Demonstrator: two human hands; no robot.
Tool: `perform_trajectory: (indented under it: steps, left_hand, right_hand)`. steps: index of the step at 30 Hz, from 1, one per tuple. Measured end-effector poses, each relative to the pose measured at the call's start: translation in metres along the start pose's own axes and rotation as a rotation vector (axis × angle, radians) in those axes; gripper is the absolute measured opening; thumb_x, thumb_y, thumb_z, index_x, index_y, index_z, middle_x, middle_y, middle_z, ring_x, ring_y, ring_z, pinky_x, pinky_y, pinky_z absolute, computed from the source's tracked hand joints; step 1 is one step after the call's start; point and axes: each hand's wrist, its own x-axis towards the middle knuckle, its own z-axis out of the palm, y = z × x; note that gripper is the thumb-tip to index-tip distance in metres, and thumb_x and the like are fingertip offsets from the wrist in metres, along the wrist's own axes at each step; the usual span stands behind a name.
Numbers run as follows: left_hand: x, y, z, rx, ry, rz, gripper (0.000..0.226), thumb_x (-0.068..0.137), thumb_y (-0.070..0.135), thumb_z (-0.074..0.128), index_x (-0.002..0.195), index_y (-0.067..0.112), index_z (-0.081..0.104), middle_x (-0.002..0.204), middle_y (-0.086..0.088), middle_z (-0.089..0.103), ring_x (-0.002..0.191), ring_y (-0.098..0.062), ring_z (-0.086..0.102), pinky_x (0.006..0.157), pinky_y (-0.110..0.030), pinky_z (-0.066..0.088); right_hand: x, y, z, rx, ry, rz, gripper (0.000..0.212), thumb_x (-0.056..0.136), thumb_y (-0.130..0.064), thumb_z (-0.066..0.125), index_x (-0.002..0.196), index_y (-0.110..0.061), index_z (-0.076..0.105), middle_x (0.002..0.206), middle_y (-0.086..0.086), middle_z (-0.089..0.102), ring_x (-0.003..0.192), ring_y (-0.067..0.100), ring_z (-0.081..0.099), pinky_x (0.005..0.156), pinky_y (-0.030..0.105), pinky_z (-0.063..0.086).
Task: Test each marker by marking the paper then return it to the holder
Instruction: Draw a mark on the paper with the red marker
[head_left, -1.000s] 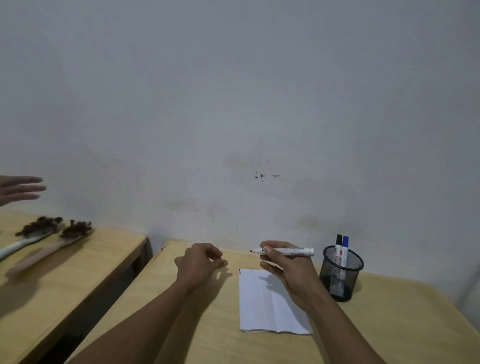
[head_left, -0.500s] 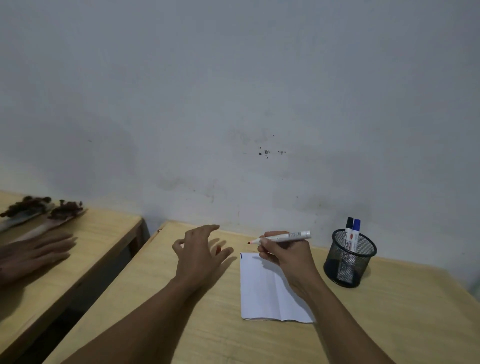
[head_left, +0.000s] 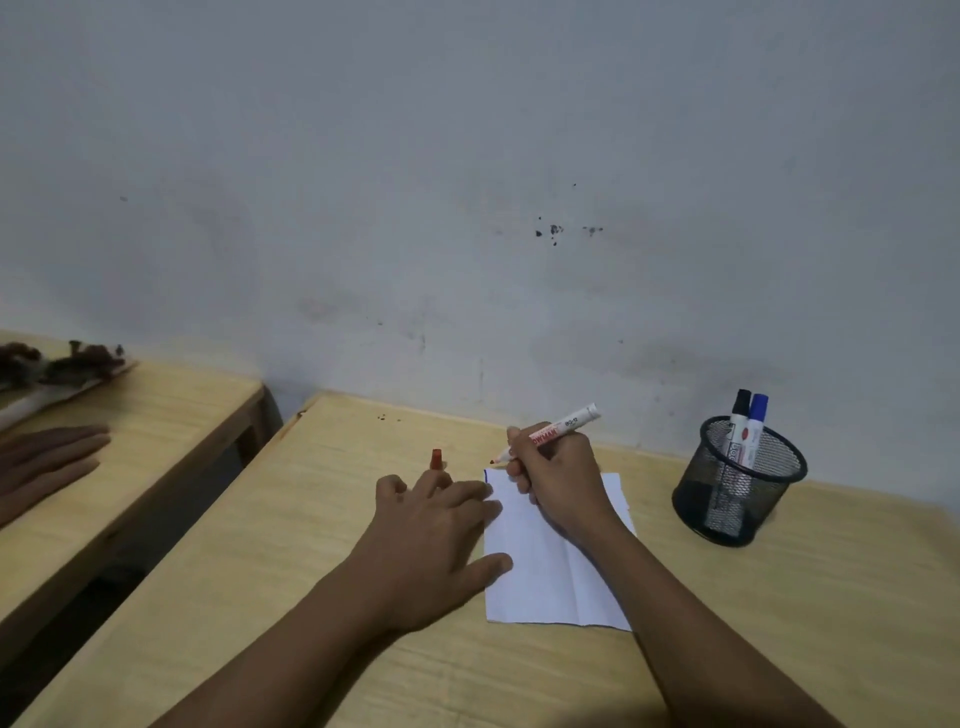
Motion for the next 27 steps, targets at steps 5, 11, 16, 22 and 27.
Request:
perform_trajectory:
  steps: [5,11,16,22,27]
  left_hand:
    - [-0.006,0.005,-0.025,-0.013,-0.137,0.02,0.076,0.088,0.076,0.027,0.153,0.04,0.013,0.164,0.019,0.006,0.15,-0.012,0.0,0.114,-0.069,-0.002]
    - [-0.008,0.004,-0.016,0.011,-0.252,0.017,0.081,0.087,0.079,0.018,0.154,0.041,-0.008,0.162,0.021,-0.018,0.149,-0.012,-0.022,0.109,-0.073,-0.014]
    - [-0.008,0.005,-0.017,0.002,-0.267,0.021,0.082,0.087,0.079,0.016,0.154,0.04,-0.011,0.161,0.02,-0.021,0.148,-0.011,-0.026,0.109,-0.073,-0.015]
    - [-0.007,0.005,-0.017,0.003,-0.27,0.024,0.082,0.087,0.079,0.017,0.154,0.039,-0.01,0.161,0.019,-0.021,0.148,-0.012,-0.026,0.108,-0.074,-0.014]
    - [-0.006,0.004,-0.015,0.003,-0.265,0.023,0.083,0.086,0.08,0.017,0.154,0.04,-0.011,0.161,0.019,-0.022,0.147,-0.012,-0.027,0.107,-0.074,-0.017]
  right_hand:
    - [-0.002,-0.021,-0.011,-0.026,0.039,-0.088,0.031,0.097,-0.03,0.064,0.086,-0.002,0.072,0.065,0.002,0.069,0.049,0.003,0.06,0.048,0.014,0.045]
    - [-0.001,-0.014,-0.007,-0.084,0.024,-0.129,0.033,0.096,-0.034,0.064,0.083,-0.005,0.073,0.065,0.003,0.07,0.05,0.006,0.061,0.052,0.017,0.046]
    - [0.0,-0.013,-0.006,-0.122,0.019,-0.144,0.033,0.095,-0.036,0.065,0.083,-0.007,0.075,0.067,0.002,0.073,0.054,0.008,0.062,0.061,0.025,0.05]
    - [-0.002,-0.014,-0.006,-0.228,0.028,-0.161,0.034,0.095,-0.039,0.064,0.082,-0.01,0.076,0.067,-0.003,0.073,0.056,0.004,0.066,0.06,0.021,0.05]
    - [-0.002,-0.014,-0.005,-0.26,0.04,-0.162,0.034,0.095,-0.039,0.063,0.08,-0.011,0.075,0.067,-0.002,0.073,0.057,0.004,0.067,0.061,0.024,0.054]
